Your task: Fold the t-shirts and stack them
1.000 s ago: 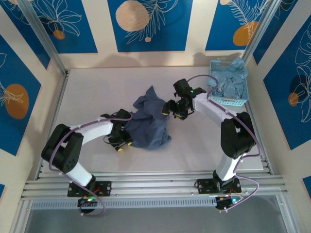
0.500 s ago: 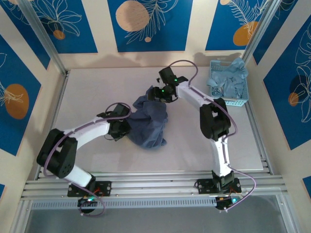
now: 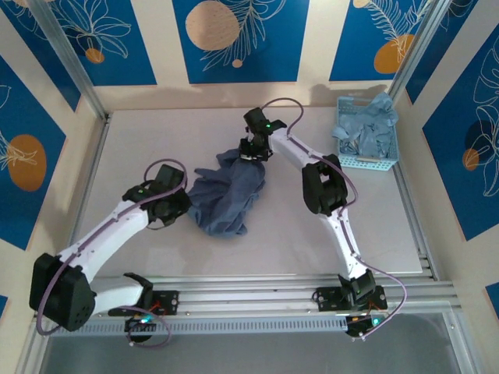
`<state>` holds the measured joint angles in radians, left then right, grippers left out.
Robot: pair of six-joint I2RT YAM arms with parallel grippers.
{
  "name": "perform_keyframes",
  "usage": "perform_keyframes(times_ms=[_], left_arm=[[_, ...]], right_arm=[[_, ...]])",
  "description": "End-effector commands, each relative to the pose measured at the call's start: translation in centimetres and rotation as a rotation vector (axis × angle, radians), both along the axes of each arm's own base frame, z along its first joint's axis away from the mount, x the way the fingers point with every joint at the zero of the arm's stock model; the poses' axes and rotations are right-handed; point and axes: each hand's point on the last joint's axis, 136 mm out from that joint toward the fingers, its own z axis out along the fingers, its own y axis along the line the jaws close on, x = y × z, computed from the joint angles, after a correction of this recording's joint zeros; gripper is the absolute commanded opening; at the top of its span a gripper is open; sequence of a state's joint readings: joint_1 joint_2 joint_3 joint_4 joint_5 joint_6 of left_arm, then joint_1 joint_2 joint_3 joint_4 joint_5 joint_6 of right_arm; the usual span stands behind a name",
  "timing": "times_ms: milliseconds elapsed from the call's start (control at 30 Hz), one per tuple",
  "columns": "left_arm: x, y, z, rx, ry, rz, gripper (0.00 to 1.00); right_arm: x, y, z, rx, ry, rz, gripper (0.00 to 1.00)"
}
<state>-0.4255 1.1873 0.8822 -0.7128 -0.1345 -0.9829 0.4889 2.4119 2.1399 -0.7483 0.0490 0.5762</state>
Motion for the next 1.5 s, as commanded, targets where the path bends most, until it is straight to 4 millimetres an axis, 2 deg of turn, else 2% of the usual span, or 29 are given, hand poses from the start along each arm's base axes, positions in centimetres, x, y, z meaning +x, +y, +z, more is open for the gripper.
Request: perform_keyframes(times_ms=[0, 67, 167, 333, 433, 567, 700, 900, 967, 1067, 1167, 1267, 1333, 1400, 1467], left_arm=[[0.8, 2.1, 2.9, 0.061, -0.049, 0.001, 0.0], [2.0, 2.7, 4.8, 0.073, -0.096, 0.002, 0.0], [3.8, 3.4, 8.1, 0.091, -0.176, 0.002, 0.0], [6.1, 4.0, 13.5, 0.126, -0.303, -0.007, 0.0], [6.5, 4.6, 16.3, 0.148, -0.368, 0.0, 0.0], [6.1, 5.3, 19.3, 0.164, -0.439, 0.002, 0.0], [4.9, 5.3, 21.0, 0.137, -0.497, -0.002, 0.0], [2.6, 5.4, 23.6, 0.06, -0.629, 0.006, 0.0], [2.4, 5.4, 24.3, 0.051, -0.662, 0.007, 0.0], [3.2, 4.6, 24.8, 0.038, -0.66, -0.021, 0.0], [4.2, 3.9, 25.5, 0.02, -0.678, -0.04, 0.0], [5.4, 3.6, 25.2, 0.026, -0.65, -0.041, 0.0], [6.3, 3.5, 24.0, 0.044, -0.597, -0.041, 0.0], [7.6, 3.5, 22.3, 0.089, -0.534, -0.045, 0.0], [9.7, 3.8, 20.1, 0.122, -0.472, -0.041, 0.0]], right_arm=[[1.2, -2.0, 10.3, 0.066, -0.171, -0.07, 0.0], [1.0, -3.0, 14.0, 0.096, -0.228, -0.085, 0.0], [0.3, -4.3, 18.0, 0.133, -0.267, -0.104, 0.0], [-1.7, -6.5, 22.6, 0.162, -0.313, -0.136, 0.0], [-3.1, -7.8, 25.1, 0.184, -0.349, -0.163, 0.0], [-5.0, -9.3, 27.9, 0.202, -0.39, -0.191, 0.0], [-7.4, -10.4, 29.5, 0.217, -0.414, -0.203, 0.0], [-12.3, -11.4, 31.5, 0.263, -0.463, -0.196, 0.0], [-13.4, -11.7, 31.7, 0.274, -0.477, -0.2, 0.0], [-14.1, -12.0, 31.6, 0.284, -0.461, -0.215, 0.0], [-13.5, -11.8, 32.3, 0.292, -0.493, -0.209, 0.0], [-12.1, -11.7, 31.8, 0.288, -0.47, -0.22, 0.0], [-10.7, -11.7, 30.0, 0.262, -0.405, -0.246, 0.0], [-9.1, -11.8, 27.4, 0.249, -0.301, -0.275, 0.0], [-6.9, -12.1, 24.0, 0.242, -0.195, -0.309, 0.0]])
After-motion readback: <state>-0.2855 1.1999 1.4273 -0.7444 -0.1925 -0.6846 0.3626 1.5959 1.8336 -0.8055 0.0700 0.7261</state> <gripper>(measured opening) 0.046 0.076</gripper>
